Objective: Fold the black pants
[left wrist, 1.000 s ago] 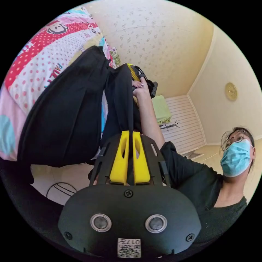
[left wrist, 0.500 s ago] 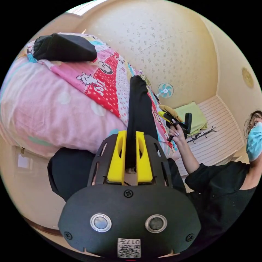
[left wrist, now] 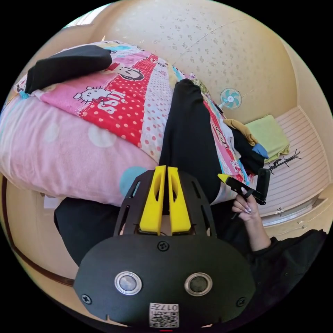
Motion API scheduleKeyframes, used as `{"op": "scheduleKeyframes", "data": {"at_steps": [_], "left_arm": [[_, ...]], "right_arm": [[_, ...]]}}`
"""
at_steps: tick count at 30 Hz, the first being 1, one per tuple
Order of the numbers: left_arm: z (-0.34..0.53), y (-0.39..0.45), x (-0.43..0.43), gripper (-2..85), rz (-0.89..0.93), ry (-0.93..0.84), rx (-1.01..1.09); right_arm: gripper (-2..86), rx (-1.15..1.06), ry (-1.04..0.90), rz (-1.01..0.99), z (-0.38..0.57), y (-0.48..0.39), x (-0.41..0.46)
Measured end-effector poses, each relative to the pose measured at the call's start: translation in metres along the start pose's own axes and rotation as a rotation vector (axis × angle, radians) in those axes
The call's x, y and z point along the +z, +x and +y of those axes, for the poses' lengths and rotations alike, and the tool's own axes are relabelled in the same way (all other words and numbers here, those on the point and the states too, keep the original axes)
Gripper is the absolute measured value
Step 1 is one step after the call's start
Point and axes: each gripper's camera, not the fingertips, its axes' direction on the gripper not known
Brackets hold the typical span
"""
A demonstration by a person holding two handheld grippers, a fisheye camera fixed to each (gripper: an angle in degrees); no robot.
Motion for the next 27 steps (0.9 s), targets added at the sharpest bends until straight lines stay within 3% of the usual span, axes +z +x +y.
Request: {"op": "scheduleKeyframes", "data": {"at_steps": [5,9,13,16,18,22,27], "left_arm": [[0.014,0.031,-0.006,0.0,-0.054,-0.047,0.132],[0.02,0.024,0.012,0.1,-0.012,-0.083,0.057],[0.027,0.032,-0.019,2.3,0.049,0.038,0.105],[0.024,0.032,-0.033,6.4,0.126,0.171,0.161],[0.017,0.027,-0.018,8.4,0.13,0.159,0.164],[0.014,0.017,0.056,11.5,0.131,-0.051,0.124],[0.042,0.03,0.065,9.8,0.027,0.081,0.09]], "right_arm": [[2.8,-0.006,-0.026,0.145,0.018,0.009,-0.009],[4.6,-0.031,-0.056,0.149,0.027,0.015,-0.004],[8.9,-0.018,0.047,0.163,0.039,0.022,-0.023],[11.1,0.045,0.039,0.015,0.04,0.044,-0.013],[12.2,0.061,0.073,-0.007,0.04,0.047,-0.004],[13.2,0.044,0.106,0.047,0.042,0.034,0.003],[13.7,0.103,0.262,0.089,0.066,0.021,0.009]]}}
